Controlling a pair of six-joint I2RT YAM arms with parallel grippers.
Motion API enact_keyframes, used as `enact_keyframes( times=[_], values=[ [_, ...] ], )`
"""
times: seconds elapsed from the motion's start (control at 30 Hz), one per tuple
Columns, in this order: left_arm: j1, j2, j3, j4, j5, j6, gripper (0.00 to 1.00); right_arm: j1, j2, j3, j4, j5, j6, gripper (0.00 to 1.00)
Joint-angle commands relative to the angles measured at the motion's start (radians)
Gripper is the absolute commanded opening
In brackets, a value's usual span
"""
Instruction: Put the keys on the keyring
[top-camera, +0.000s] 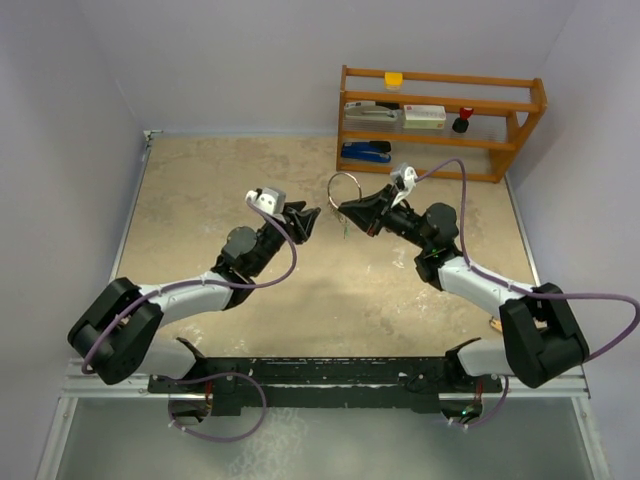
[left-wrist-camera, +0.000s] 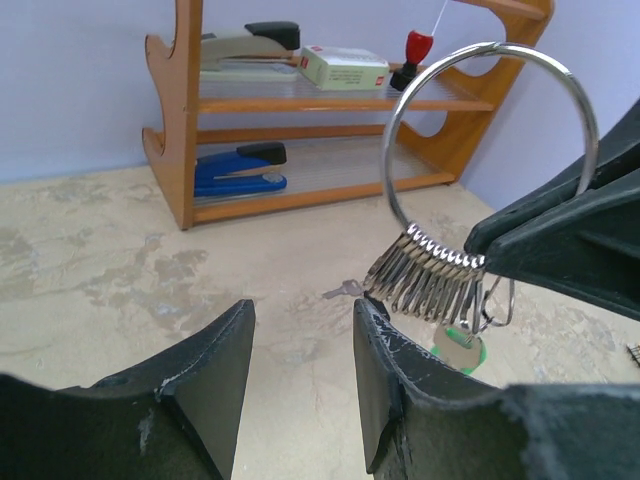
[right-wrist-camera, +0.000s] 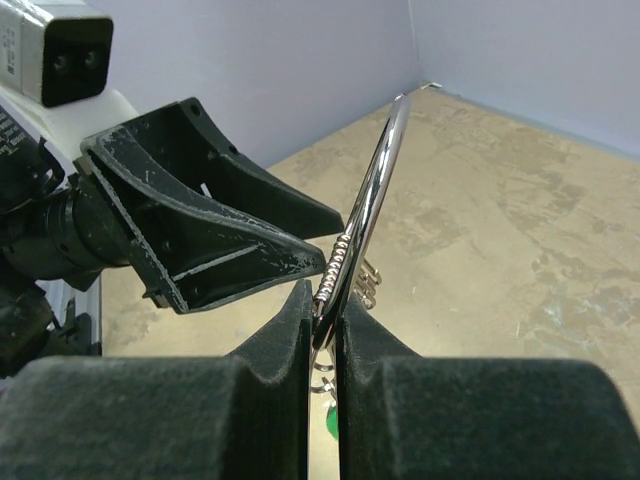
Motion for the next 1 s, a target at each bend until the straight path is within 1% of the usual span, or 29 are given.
enact_keyframes(
  times=[0.0, 0.17, 0.33, 0.63, 0.77, 0.83, 0.87, 0.97],
  values=[
    [-0.018, 0.015, -0.006, 0.156, 0.038, 0.075, 0.41, 0.001, -0.033, 0.048, 0.011, -0.043, -0.012, 0.00],
    [-0.028, 0.040, -0.001, 0.198, 0.083, 0.094, 0.41, 0.002, -0.034, 0.046, 0.007, -0.052, -0.010, 0.00],
    [-0.044, 0.053, 0.007, 0.201, 0.108, 0.102, 0.41, 0.002, -0.041, 0.045, 0.000, -0.052, -0.013, 0.00],
    [-0.071, 0.036, -0.008, 0.182, 0.107, 0.124, 0.40, 0.002, -0.048, 0.053, -0.014, -0.041, -0.013, 0.00],
    [-0.082, 0.036, -0.010, 0.166, 0.098, 0.142, 0.31, 0.002, -0.047, 0.056, -0.016, -0.042, -0.015, 0.00],
    [-0.084, 0.047, -0.005, 0.159, 0.090, 0.150, 0.23, 0.001, -0.047, 0.057, -0.015, -0.043, -0.014, 0.00],
    [-0.084, 0.053, -0.001, 0.158, 0.088, 0.150, 0.21, 0.002, -0.047, 0.056, -0.016, -0.044, -0.014, 0.00],
    [-0.088, 0.071, 0.008, 0.165, 0.093, 0.149, 0.20, 0.002, -0.047, 0.055, -0.016, -0.047, -0.014, 0.00]
  ],
)
